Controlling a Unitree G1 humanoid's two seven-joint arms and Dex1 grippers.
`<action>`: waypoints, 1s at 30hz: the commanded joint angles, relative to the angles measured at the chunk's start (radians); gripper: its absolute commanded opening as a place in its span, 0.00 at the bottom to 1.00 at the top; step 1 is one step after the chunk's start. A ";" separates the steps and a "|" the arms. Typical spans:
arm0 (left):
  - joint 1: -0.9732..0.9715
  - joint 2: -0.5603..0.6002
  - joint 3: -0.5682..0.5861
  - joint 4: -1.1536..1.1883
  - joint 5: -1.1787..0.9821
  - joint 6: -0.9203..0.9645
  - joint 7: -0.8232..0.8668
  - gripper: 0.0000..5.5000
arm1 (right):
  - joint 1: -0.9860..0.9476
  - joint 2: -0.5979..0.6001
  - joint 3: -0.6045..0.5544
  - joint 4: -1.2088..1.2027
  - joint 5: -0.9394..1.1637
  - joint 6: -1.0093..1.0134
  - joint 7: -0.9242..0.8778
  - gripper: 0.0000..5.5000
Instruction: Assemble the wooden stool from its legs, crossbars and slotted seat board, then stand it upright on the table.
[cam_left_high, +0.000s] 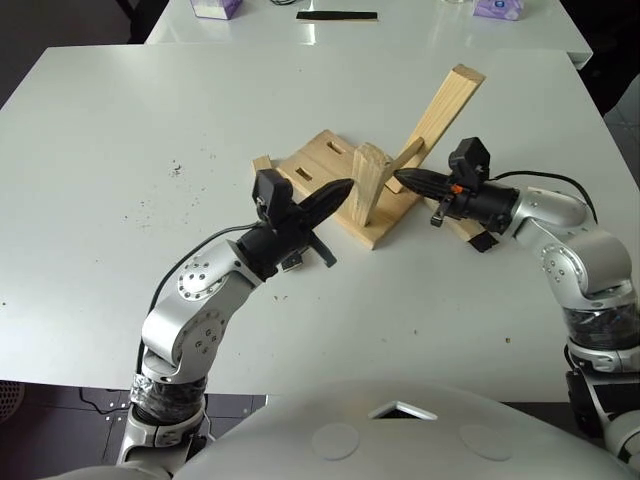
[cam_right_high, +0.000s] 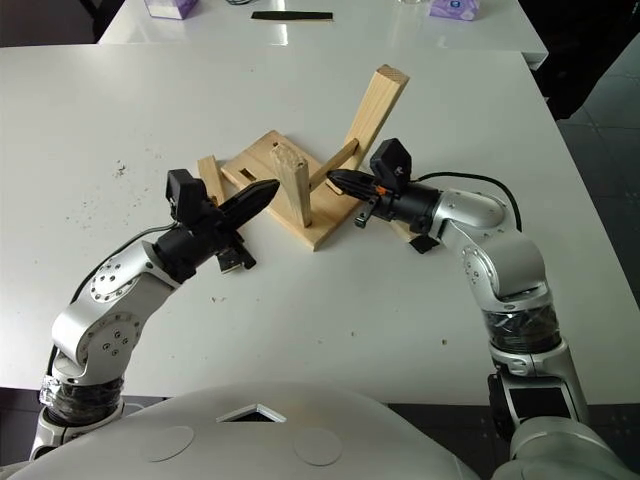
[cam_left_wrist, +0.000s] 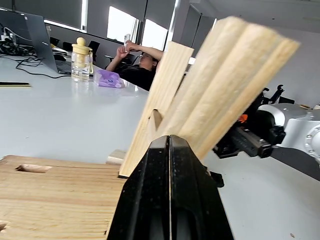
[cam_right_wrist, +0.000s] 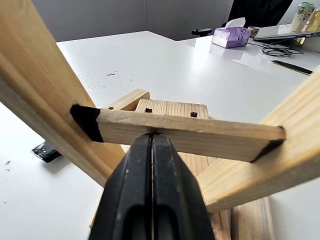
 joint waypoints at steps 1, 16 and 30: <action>0.012 0.016 -0.022 -0.020 -0.012 0.022 -0.011 0.00 | -0.036 0.035 0.044 0.042 -0.049 -0.033 -0.002 0.01; 0.074 0.069 0.123 0.008 -0.046 0.026 -0.013 0.00 | -0.060 -0.058 -0.001 0.244 -0.205 -0.173 0.045 0.01; -0.004 0.031 -0.078 0.138 0.072 0.048 -0.027 0.00 | -0.541 0.144 -0.033 0.970 -0.196 -0.441 0.297 0.01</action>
